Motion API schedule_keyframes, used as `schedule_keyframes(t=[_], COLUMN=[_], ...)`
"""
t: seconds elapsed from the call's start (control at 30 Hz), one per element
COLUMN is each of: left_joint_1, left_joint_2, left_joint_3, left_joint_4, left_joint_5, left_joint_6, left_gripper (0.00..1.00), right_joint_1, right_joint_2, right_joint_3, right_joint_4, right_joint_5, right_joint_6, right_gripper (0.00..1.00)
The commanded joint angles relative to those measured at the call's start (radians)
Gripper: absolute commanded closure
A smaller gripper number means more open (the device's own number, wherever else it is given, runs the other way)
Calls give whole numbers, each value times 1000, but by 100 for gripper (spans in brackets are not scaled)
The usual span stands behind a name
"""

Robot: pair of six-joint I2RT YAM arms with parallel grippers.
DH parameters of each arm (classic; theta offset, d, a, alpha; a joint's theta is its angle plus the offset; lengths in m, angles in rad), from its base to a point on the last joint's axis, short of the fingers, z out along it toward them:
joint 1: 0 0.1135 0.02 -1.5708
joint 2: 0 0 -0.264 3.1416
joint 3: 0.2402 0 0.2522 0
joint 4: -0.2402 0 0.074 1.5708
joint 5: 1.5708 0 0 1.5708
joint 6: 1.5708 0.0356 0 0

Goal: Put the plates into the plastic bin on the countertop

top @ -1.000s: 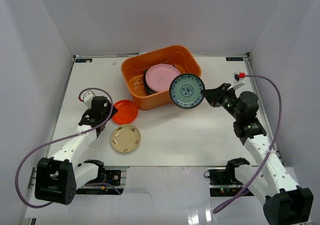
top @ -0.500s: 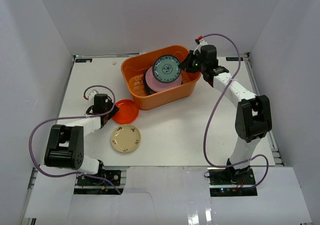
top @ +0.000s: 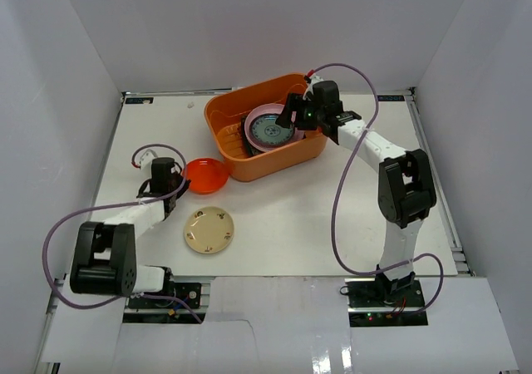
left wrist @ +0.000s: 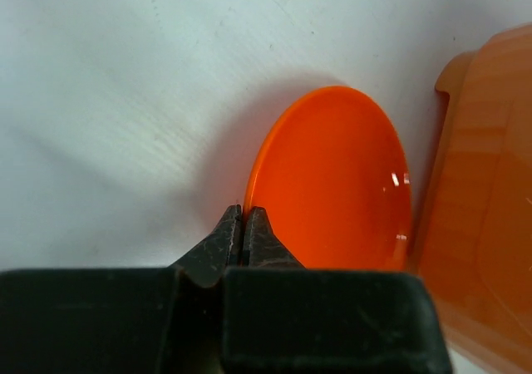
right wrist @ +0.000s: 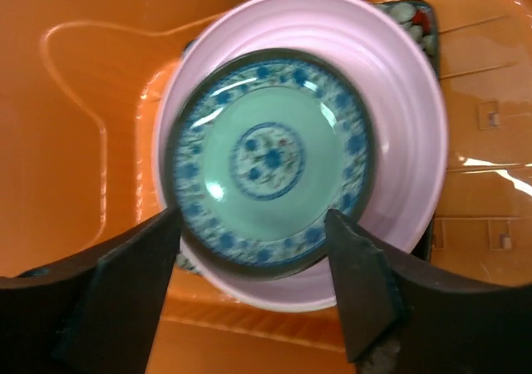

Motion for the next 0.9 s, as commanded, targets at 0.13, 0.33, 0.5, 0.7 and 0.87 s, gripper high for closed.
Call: schedule_keyframes(t=[0.13,0.33,0.5,0.7,0.87], left_joint_1=[-7,-10,-35,-234,-299], left_joint_2=[-439,-708,-542,-194,110], left_joint_3=[10,175,353,580,795], left_joint_4=[-195,-327,-311,-237,-245], left_joint_5=[-12,57,201,112,92], left_joint_6=[19,58,41,122,180], left_gripper=[100,100,100,100,100], right_joint_1=[46,112,178,268,356], right_joint_2=[-321,-596,-799,-923,-882], right_joint_3=[-217,-624,-904,-1159,-1220], right_joint_4=[171,336,422,481,521], right_joint_5=[-12,14,57,129,157], right_joint_6=[-13,48,105,193,234], right_gripper=[12,16,39,75,67])
